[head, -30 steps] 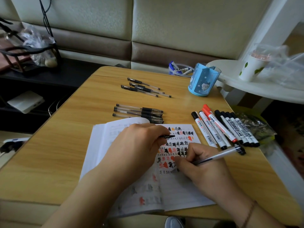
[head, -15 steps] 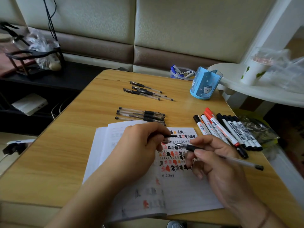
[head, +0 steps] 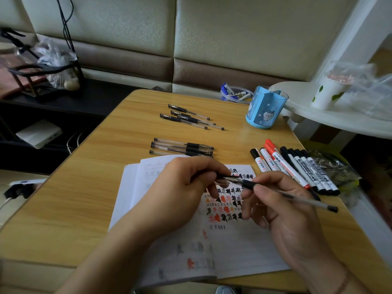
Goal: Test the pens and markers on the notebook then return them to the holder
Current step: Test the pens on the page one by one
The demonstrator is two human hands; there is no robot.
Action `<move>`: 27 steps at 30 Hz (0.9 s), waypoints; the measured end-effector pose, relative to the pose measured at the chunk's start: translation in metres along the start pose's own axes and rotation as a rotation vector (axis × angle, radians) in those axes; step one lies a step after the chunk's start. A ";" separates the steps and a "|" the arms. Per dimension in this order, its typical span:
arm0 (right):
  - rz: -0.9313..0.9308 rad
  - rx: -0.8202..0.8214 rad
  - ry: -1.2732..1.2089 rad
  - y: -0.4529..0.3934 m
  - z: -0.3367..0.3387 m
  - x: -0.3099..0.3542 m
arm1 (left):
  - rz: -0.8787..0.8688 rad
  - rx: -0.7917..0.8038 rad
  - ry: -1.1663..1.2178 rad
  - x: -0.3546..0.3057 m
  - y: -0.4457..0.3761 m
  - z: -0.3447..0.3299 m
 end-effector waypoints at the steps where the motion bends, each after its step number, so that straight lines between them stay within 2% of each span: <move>1: 0.014 -0.022 -0.016 -0.001 0.002 0.002 | 0.019 -0.017 0.043 0.002 -0.001 0.003; 4: 0.039 -0.058 0.009 -0.001 0.007 0.006 | 0.041 -0.043 0.044 0.004 0.000 0.006; 12: -0.001 -0.036 0.109 0.000 -0.003 -0.001 | 0.010 0.013 -0.020 0.003 0.001 -0.005; 22: 0.055 -0.172 0.154 0.005 -0.007 0.004 | 0.009 -0.049 0.090 0.006 0.002 0.003; 27: 0.061 -0.257 0.270 0.000 -0.007 0.007 | 0.046 -0.007 0.209 0.006 0.002 -0.003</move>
Point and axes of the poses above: each hand's wrist, its own y-axis away from the middle knuckle, its own z-axis out of the back of the hand, x = y × z, the point moved 10 cm from there along -y, towards the middle knuckle, and after that the axes turned 5 degrees about z, right-handed, at the moved point
